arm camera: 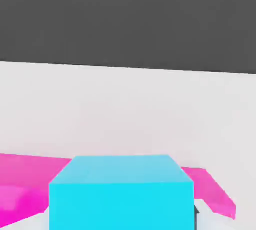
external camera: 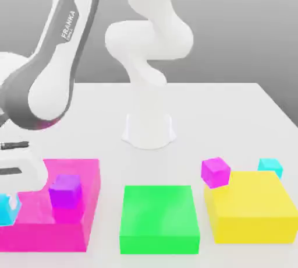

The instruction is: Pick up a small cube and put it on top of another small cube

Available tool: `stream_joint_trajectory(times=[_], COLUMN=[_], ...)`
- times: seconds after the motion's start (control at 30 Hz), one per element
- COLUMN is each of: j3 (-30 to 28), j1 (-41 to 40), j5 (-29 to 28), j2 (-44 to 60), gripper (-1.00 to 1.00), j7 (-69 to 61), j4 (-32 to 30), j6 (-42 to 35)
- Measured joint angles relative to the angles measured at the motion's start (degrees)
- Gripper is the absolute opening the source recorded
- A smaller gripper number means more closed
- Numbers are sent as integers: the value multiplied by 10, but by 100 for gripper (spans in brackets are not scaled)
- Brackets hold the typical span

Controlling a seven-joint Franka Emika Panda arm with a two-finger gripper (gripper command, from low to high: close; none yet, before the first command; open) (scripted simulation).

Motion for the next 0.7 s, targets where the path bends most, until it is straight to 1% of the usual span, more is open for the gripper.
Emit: stream_joint_trajectory(times=[0.2,0.4,0.47,0.57,0.6,0.7], j3=[-6,35,39,36,35,35], j1=[33,17,17,22,23,23], j5=[-94,-206,-209,-182,-175,-175], j2=[-119,-245,-239,-188,-176,-176], gripper=[-100,-100,-100,-100,100,100], j7=[115,241,249,230,226,226], j4=[-82,-166,-184,-202,-206,-206], j6=[-9,-15,12,80,93,93])
